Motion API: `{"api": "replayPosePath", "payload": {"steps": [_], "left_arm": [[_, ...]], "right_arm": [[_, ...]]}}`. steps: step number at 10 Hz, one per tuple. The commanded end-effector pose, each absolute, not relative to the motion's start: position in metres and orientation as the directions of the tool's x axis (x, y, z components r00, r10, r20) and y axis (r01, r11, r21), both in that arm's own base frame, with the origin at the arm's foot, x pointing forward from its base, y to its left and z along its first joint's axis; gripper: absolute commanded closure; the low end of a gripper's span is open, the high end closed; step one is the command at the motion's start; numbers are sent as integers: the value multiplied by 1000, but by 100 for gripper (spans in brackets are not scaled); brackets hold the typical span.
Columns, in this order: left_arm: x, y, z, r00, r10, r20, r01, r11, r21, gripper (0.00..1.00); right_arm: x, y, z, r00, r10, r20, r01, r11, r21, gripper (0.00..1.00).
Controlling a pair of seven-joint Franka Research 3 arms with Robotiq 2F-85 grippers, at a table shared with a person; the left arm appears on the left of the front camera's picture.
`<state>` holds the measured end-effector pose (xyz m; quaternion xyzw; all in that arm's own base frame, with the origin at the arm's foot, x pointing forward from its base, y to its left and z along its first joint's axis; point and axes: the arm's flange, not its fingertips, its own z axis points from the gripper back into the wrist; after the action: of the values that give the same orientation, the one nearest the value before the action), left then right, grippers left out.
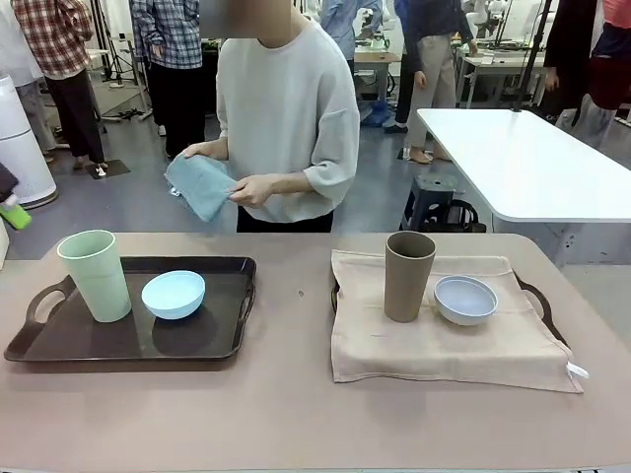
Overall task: Set up a tray with a mat and arrange the tableware.
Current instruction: Pick up the Picnic Bowl and Reusable plastic cup from the Handle tray in front of the human's position and hold them in the air.
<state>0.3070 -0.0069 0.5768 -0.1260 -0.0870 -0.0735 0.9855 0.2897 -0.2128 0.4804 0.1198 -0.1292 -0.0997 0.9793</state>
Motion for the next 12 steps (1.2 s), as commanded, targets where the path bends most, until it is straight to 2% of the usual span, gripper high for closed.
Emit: {"api": "replayPosePath", "payload": {"steps": [1,3,4,6,8,9,11,12], "left_arm": [[315,-19,578,977,-121,176,162,957,-239,0],[311,-17,573,975,-138,176,177,957,-229,0],[325,11,567,981,-123,148,159,950,-267,0],[336,72,547,982,-115,151,169,896,-412,0],[322,120,524,987,-59,149,132,830,-542,0],[310,146,518,982,-4,191,130,747,-652,0],[296,187,510,970,128,206,96,577,-811,0],[291,207,509,963,169,212,96,518,-850,0]], "right_arm": [[291,-211,477,948,-220,228,159,953,259,0],[291,-211,477,948,-220,228,159,953,259,0],[291,-211,477,948,-220,228,159,953,259,0],[291,-211,477,948,-220,228,159,953,259,0],[291,-211,477,948,-220,228,159,953,259,0],[291,-211,480,948,-221,227,161,953,256,0],[288,-235,482,953,-235,190,134,892,431,0],[283,-253,482,952,-266,154,145,830,538,0]]}}
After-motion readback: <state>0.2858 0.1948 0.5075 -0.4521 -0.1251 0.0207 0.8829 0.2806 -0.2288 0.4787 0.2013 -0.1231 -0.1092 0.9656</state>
